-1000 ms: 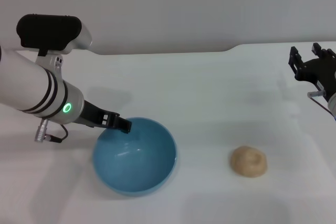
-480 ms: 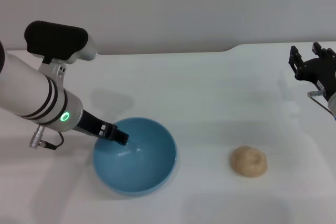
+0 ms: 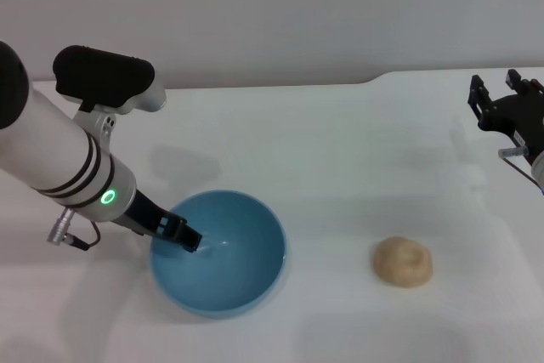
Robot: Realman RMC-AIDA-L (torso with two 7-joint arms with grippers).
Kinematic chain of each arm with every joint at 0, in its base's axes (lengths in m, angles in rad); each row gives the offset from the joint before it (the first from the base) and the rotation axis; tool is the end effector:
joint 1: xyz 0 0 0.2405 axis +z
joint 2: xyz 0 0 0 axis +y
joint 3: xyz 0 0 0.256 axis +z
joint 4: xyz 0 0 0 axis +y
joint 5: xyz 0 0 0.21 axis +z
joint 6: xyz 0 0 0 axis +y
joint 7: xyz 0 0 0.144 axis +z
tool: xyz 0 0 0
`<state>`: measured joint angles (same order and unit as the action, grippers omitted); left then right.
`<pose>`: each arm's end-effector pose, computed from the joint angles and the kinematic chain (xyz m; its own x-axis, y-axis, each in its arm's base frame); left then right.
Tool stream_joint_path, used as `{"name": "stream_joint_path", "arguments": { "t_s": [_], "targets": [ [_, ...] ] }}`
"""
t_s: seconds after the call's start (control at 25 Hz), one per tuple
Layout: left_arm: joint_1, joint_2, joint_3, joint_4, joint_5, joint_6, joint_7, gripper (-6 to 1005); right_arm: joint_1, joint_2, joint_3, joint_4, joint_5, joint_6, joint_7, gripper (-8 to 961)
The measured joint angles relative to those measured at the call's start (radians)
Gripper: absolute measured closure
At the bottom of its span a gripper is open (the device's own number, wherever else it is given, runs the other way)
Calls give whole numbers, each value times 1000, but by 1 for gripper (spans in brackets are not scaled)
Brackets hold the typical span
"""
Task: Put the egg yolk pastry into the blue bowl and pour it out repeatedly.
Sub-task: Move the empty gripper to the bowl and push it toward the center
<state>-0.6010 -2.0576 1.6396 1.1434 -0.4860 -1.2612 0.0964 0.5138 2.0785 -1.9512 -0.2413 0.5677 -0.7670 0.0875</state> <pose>-0.2148 0.3606 -0.0476 0.4879 0.8707 -0.0610 0.6864 -0.4259 -0.5894 0.3264 0.3743 -0.0295 0.7465 -0.1758 -0.6417 -0.6635 -0.1241 -0.7378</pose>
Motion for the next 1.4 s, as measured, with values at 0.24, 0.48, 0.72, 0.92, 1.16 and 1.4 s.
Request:
{"name": "stream_joint_path", "arguments": {
  "t_s": [0.24, 0.48, 0.72, 0.92, 1.16, 1.4],
  "targets": [
    [-12, -2, 0, -13, 4, -1, 0, 206, 0, 0, 0, 1, 0, 0, 0, 472],
    [-23, -3, -15, -15, 3, -6, -11, 447, 0, 0, 0, 3, 0, 0, 0, 472],
    [-37, -3, -57, -14, 0, -17, -53, 757, 1, 0, 3, -1, 0, -5, 0, 472],
    [-41, -2, -65, -7, 0, -15, -54, 866, -1, 0, 0, -2, 0, -19, 0, 472],
    [-43, -1, -59, -7, 1, -10, -53, 977, -8, -3, -5, 3, -3, -24, 0, 472],
    [-45, -2, -59, -8, 0, -15, -55, 993, -9, -8, -9, 0, -8, -19, 0, 472]
  ]
}}
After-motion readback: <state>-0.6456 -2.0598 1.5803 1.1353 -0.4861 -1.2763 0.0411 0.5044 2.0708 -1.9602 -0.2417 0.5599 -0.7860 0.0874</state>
